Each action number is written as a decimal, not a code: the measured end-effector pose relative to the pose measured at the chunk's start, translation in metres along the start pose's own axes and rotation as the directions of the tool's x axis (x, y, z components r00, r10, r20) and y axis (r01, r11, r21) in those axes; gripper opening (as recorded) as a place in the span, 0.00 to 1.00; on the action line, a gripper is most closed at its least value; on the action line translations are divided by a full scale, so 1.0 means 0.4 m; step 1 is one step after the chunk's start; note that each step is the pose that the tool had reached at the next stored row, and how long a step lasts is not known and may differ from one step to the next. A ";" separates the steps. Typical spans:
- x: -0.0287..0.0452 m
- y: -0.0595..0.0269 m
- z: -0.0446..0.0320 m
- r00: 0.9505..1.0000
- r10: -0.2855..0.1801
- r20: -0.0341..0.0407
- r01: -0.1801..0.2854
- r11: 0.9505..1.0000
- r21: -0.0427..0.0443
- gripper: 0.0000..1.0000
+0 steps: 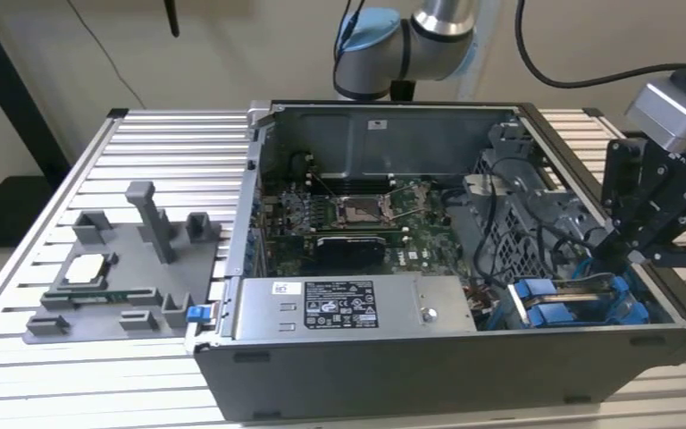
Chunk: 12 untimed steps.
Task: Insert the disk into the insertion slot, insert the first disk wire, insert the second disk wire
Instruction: 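Insert the first disk wire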
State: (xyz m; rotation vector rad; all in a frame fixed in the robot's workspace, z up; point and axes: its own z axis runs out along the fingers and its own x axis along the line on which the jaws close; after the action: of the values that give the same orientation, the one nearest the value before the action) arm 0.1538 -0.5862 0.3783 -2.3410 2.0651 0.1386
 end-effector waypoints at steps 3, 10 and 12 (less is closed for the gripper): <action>0.001 -0.008 0.001 1.000 0.000 0.000 0.000 1.000 -0.001 0.00; 0.004 -0.029 0.002 1.000 0.003 0.001 -0.003 1.000 -0.005 0.00; 0.005 -0.032 0.002 1.000 0.003 0.001 -0.003 1.000 -0.006 0.00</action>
State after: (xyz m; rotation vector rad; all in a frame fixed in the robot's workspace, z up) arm 0.1667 -0.5864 0.3769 -2.3405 2.0707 0.1456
